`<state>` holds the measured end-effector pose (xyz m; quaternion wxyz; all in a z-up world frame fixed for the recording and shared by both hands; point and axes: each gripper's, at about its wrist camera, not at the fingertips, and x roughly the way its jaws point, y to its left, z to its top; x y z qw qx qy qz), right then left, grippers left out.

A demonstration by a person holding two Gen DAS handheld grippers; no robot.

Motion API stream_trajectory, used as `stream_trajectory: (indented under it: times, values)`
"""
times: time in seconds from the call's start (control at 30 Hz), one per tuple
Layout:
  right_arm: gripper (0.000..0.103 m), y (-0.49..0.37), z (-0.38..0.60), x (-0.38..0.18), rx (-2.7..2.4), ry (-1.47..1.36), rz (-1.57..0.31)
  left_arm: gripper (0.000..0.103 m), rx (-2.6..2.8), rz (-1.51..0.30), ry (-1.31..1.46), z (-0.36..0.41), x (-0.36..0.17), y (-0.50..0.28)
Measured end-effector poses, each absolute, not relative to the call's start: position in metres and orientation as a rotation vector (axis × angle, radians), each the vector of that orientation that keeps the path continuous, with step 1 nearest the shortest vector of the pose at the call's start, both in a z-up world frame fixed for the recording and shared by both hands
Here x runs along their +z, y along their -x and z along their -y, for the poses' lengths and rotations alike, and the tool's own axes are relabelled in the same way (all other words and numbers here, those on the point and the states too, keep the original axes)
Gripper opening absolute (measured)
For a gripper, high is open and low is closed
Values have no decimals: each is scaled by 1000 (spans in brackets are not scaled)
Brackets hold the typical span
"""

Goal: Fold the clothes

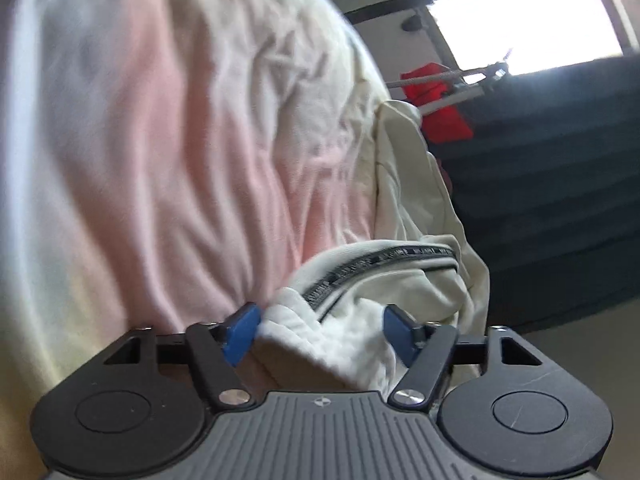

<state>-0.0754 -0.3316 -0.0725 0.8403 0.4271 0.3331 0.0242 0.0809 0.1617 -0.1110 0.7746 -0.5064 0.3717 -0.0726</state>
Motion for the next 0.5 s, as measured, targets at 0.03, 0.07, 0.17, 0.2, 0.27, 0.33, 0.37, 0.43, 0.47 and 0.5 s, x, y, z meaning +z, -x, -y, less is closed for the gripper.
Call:
stream_trajectory:
  times: [0.03, 0.07, 0.17, 0.2, 0.27, 0.33, 0.37, 0.43, 0.47, 0.5]
  values:
    - [17, 83, 338, -66, 39, -915, -665, 59, -161, -819, 1130, -163, -115, -80]
    - [16, 89, 343, -60, 20, -919, -634, 56, -162, -827, 1144, -163, -118, -80]
    - [16, 98, 353, -57, -54, -921, -608, 58, -169, -835, 1073, -153, -116, -82]
    - [16, 98, 355, -59, -69, -927, -616, 58, -182, -845, 1039, -148, -114, -83]
    - [16, 95, 352, -65, -87, -923, -647, 62, -209, -859, 1001, -138, -113, -83]
    - [17, 92, 350, -68, -99, -913, -661, 62, -230, -871, 979, -131, -112, -83]
    - [17, 90, 349, -69, -102, -909, -663, 62, -233, -877, 978, -130, -113, -84]
    - [17, 82, 349, -73, -98, -912, -665, 62, -239, -888, 977, -129, -114, -87]
    - [17, 82, 350, -77, -97, -921, -670, 60, -242, -893, 976, -128, -115, -88]
    - [17, 82, 350, -81, -97, -931, -676, 58, -247, -894, 969, -127, -114, -90]
